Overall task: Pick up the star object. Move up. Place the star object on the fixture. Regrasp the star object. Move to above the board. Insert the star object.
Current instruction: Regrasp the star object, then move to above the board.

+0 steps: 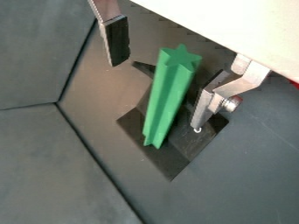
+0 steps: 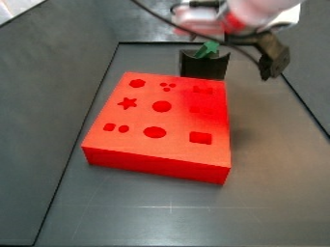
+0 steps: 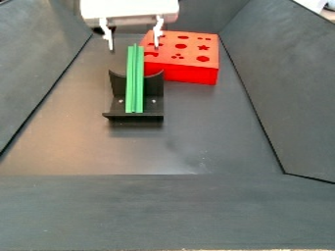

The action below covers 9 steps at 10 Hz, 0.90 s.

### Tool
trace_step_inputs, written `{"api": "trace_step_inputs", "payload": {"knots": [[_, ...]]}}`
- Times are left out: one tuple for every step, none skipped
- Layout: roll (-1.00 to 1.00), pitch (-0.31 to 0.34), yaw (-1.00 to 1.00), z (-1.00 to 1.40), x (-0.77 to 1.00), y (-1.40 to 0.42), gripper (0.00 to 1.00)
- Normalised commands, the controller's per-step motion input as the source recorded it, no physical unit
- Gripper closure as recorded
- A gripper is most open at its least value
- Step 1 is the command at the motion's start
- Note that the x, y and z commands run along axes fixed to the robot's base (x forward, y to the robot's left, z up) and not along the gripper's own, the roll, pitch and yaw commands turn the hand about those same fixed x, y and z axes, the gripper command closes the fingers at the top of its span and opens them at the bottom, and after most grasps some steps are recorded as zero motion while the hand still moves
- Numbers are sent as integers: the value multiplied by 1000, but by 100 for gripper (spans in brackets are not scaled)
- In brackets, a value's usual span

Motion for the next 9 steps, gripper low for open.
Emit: {"api": "trace_step_inputs", "payload": {"knots": [[61,-16,-30,-741,83,7,0],[69,0,-21,-585,81,2,0],[71,20,-6,-392,83,-2,0],[72,29,4,-294,86,-3,0],[0,0,0,0,0,0,100],[45,-225,-305,1000,-215,60,100],[32,-226,-310,1000,-217,59,100],[11,-205,-310,1000,-218,59,100],[-21,-159,-299,1000,-210,61,100]]}}
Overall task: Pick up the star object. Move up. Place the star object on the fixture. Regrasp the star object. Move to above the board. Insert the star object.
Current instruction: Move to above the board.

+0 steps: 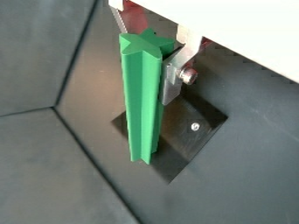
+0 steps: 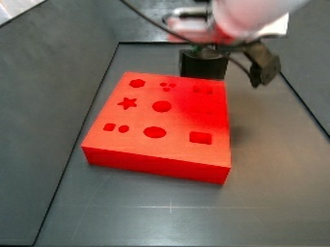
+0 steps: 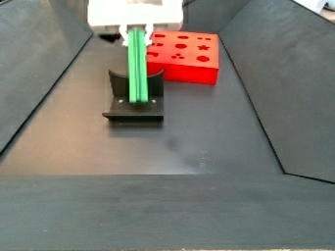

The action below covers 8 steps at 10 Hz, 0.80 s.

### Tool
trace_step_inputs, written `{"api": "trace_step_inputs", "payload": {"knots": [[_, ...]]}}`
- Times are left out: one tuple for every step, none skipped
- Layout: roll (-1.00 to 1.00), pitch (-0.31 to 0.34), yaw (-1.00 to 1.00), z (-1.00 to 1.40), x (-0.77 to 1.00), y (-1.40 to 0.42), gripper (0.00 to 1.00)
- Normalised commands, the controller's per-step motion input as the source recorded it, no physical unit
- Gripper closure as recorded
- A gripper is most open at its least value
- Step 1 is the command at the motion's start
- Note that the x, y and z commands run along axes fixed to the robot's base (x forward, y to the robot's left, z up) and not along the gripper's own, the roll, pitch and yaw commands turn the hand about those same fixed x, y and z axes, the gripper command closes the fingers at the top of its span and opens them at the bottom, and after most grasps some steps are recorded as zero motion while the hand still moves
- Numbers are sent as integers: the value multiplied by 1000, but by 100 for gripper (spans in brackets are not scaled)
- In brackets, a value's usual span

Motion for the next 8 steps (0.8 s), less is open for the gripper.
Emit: {"api": "trace_step_inputs", "payload": {"knots": [[-48,-84,-297,1000,-204,65,100],[-59,-27,-282,1000,-203,67,100],[-82,40,-243,1000,-200,67,100],[-96,70,-218,1000,-199,67,100],[-119,113,-157,1000,-193,66,100],[-123,141,-100,1000,-190,66,100],[-117,146,-71,1000,-186,65,100],[-97,144,-14,1000,-171,57,100]]}}
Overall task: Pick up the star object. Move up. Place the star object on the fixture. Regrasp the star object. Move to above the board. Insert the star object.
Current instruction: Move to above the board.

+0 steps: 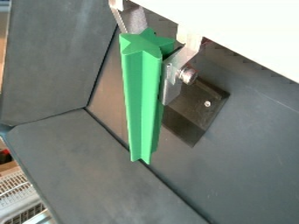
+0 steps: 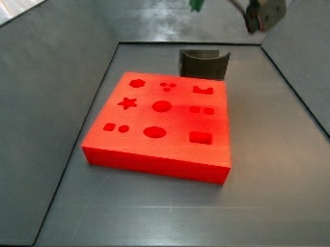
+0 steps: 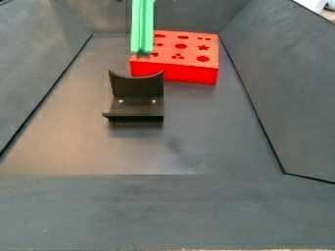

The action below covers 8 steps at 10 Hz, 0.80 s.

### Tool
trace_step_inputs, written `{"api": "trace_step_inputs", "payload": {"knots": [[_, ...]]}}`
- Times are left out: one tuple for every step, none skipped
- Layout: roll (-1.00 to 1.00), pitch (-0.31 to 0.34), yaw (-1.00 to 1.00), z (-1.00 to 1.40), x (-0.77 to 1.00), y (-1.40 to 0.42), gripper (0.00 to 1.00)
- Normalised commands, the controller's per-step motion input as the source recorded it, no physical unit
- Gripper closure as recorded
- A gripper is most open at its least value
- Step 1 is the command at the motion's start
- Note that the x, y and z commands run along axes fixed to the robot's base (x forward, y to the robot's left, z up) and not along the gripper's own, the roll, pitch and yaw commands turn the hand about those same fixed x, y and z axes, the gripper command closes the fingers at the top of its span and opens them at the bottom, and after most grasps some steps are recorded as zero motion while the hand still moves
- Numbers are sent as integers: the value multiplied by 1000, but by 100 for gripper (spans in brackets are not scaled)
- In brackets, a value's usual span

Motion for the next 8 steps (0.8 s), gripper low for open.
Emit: {"api": "trace_step_inputs", "payload": {"knots": [[-81,141,21,1000,-157,52,100],[-62,135,47,1000,-145,45,100],[-51,124,67,950,-123,34,100],[-46,99,84,701,-78,16,100],[-44,86,92,519,-49,4,100],[-42,81,91,341,-24,-3,100],[-38,80,89,167,-6,-9,100],[-1000,50,7,145,-386,-1000,100]]}}
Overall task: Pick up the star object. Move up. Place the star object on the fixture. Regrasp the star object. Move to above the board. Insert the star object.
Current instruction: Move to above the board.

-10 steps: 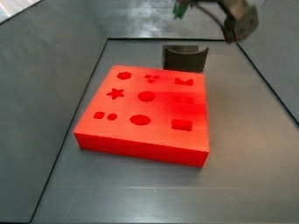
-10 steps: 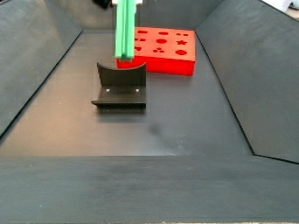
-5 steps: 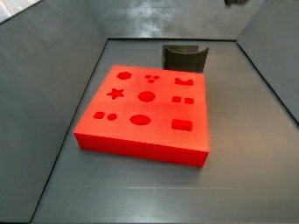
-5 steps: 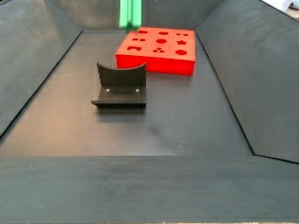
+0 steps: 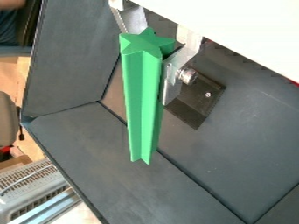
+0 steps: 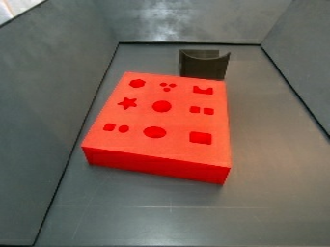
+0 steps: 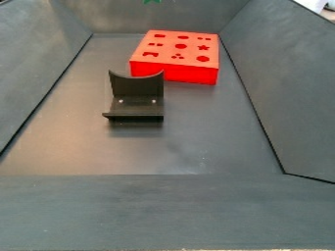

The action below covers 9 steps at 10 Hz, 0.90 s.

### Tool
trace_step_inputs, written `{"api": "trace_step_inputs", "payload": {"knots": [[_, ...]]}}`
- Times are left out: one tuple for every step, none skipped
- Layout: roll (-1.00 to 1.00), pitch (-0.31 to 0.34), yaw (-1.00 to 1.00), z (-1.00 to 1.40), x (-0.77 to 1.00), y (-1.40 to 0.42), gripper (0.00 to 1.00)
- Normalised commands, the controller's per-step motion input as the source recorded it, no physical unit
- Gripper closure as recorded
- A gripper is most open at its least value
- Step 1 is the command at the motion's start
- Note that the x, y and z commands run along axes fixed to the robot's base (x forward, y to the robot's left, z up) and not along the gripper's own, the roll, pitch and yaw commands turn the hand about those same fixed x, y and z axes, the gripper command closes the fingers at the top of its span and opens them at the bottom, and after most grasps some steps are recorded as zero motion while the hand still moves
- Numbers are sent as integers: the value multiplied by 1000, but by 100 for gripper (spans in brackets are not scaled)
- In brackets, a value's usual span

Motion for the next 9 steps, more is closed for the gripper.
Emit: {"api": "trace_step_inputs", "payload": {"knots": [[-1000,44,6,151,-384,-1000,100],[-1000,36,8,169,-404,-1000,100],[-1000,27,13,149,-409,-1000,100],[-1000,24,13,152,-420,-1000,100],[-1000,21,14,158,-432,-1000,100],[-1000,15,14,159,-456,-1000,100],[-1000,6,14,125,-392,-795,100],[-1000,-2,12,81,-274,-486,100],[-1000,-8,14,32,-160,-198,100]]}}
